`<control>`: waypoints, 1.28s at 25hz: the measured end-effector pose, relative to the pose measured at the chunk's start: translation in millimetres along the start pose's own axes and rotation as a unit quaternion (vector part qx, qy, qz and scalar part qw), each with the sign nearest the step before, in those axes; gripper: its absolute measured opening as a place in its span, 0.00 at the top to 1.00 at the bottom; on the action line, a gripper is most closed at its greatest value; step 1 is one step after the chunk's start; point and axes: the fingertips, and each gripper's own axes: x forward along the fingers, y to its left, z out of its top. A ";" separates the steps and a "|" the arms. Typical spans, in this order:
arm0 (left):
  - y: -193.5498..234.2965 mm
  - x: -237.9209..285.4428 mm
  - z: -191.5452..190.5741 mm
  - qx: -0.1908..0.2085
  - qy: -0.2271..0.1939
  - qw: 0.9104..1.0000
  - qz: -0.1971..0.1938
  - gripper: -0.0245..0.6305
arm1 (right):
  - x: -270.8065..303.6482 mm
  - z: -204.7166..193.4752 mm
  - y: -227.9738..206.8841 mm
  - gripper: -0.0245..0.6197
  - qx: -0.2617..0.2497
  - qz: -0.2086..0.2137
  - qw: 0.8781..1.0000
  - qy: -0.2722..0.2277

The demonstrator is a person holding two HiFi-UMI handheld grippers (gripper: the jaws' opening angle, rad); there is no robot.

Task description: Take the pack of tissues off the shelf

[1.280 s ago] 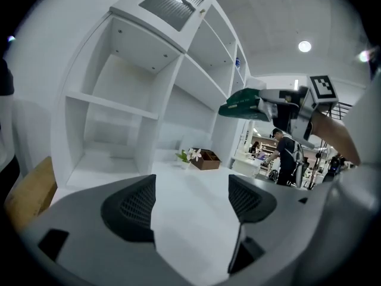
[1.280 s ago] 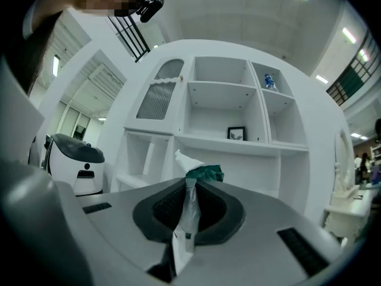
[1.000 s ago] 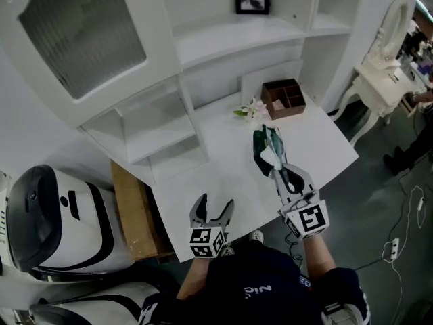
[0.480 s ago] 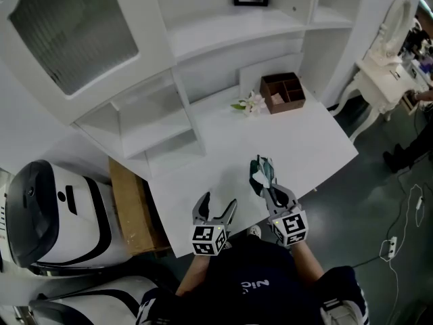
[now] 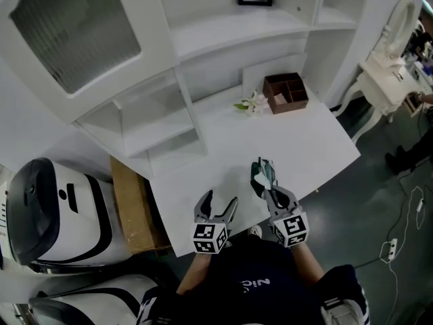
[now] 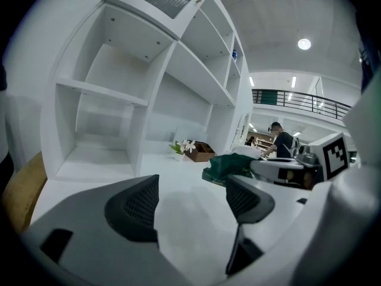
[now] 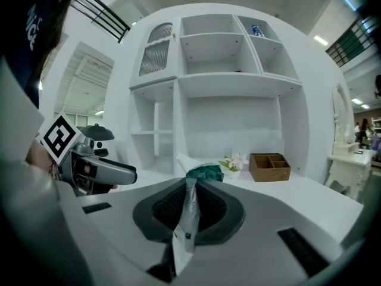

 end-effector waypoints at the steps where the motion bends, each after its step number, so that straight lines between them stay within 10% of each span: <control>1: -1.3 0.2 0.5 0.002 0.000 1.000 -0.002 0.44 | 0.0 0.3 0.0 0.93 0.001 0.000 1.000 -0.001; 11: 5.0 -7.2 15.9 -0.011 -0.030 0.999 0.009 0.95 | 4.3 3.9 4.3 0.93 -0.004 -0.003 1.000 -0.011; 32: 14.1 -11.2 13.1 -0.021 -0.027 0.999 0.009 0.96 | 12.3 -6.4 5.7 0.94 -0.011 -0.011 1.000 0.016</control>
